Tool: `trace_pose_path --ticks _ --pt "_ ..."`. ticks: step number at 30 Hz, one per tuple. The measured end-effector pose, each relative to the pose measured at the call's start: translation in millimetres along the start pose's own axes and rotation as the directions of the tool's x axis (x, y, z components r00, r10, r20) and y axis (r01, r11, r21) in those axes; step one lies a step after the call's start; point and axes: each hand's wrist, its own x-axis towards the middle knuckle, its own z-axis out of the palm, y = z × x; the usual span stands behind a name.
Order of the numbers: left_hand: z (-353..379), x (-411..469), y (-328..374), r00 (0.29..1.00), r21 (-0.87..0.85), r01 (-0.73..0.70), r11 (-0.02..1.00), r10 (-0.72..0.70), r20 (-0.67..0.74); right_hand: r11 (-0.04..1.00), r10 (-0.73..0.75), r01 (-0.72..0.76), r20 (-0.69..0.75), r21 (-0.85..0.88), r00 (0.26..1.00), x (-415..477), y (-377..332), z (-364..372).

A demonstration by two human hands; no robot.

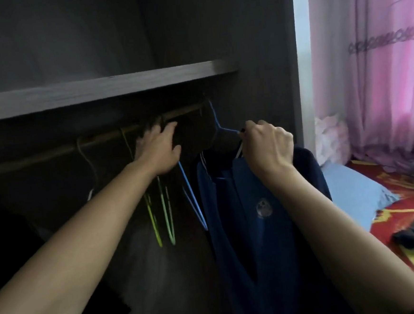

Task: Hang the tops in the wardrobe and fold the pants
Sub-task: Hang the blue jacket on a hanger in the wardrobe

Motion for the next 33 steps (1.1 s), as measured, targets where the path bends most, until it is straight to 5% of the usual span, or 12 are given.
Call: trace_pose_path --ticks 6,10,19,26,33 --pt "24.8 26.7 -42.5 0.992 0.246 0.123 0.962 -0.12 -0.025 0.995 0.01 -0.004 -0.062 0.098 0.998 57.0 -31.4 49.4" --pt "47.9 30.9 -58.1 0.994 0.349 0.091 0.933 -0.066 -0.082 0.988 -0.051 0.041 0.062 0.146 0.997 65.2 -43.1 101.7" --pt "46.4 31.5 -53.3 0.991 0.286 0.134 0.949 -0.129 -0.035 0.959 -0.108 0.052 0.188 0.277 0.976 34.1 -38.5 150.7" --pt "34.4 2.0 -59.6 0.996 0.042 0.044 0.998 -0.041 -0.085 0.966 -0.129 0.062 0.259 0.251 0.957 -3.9 -34.5 117.7" --pt "32.6 -116.6 -42.8 0.991 -0.094 -0.01 0.996 -0.003 -0.131 0.966 -0.056 0.023 0.12 0.258 0.991 -65.1 -32.4 53.1"
